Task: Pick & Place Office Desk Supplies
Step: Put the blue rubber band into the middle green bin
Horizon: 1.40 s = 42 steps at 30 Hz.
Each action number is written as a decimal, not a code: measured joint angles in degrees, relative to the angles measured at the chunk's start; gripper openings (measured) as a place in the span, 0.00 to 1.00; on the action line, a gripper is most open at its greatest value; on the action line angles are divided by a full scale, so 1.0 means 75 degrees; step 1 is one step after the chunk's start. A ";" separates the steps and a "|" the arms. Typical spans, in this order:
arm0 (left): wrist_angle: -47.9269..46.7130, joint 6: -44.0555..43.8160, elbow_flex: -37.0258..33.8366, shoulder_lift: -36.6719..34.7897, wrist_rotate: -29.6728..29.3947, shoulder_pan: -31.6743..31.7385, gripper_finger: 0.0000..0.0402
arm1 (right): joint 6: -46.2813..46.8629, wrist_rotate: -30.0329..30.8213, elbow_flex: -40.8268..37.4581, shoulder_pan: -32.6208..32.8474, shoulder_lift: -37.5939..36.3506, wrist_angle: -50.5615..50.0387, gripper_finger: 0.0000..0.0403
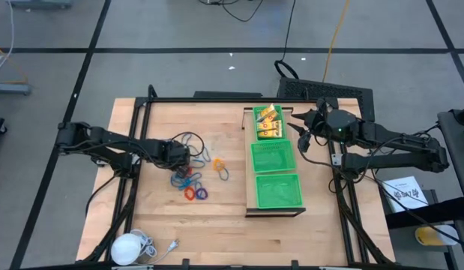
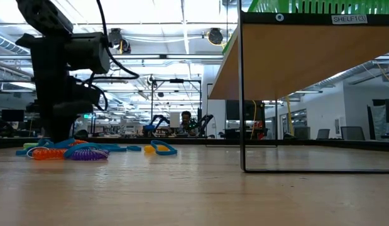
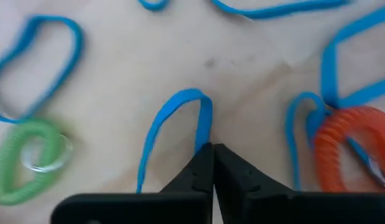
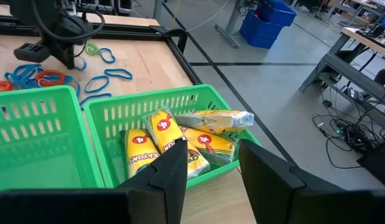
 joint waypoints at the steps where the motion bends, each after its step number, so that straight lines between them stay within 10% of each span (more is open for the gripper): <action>1: -0.0014 -0.0001 -0.0004 0.0003 -0.0130 0.0003 0.02 | 0.0000 0.0000 0.0000 0.0000 0.0000 -0.0011 0.33; 26: -0.0390 0.2177 0.2739 -0.0112 -0.1529 -0.0117 0.02 | 0.0175 -0.0003 -0.0003 0.0000 0.0000 0.0012 0.33; 42: -0.1294 -0.0449 0.1195 -0.0117 0.0021 0.0976 0.36 | 0.0119 -0.0015 -0.0003 0.0000 -0.0003 0.0014 0.33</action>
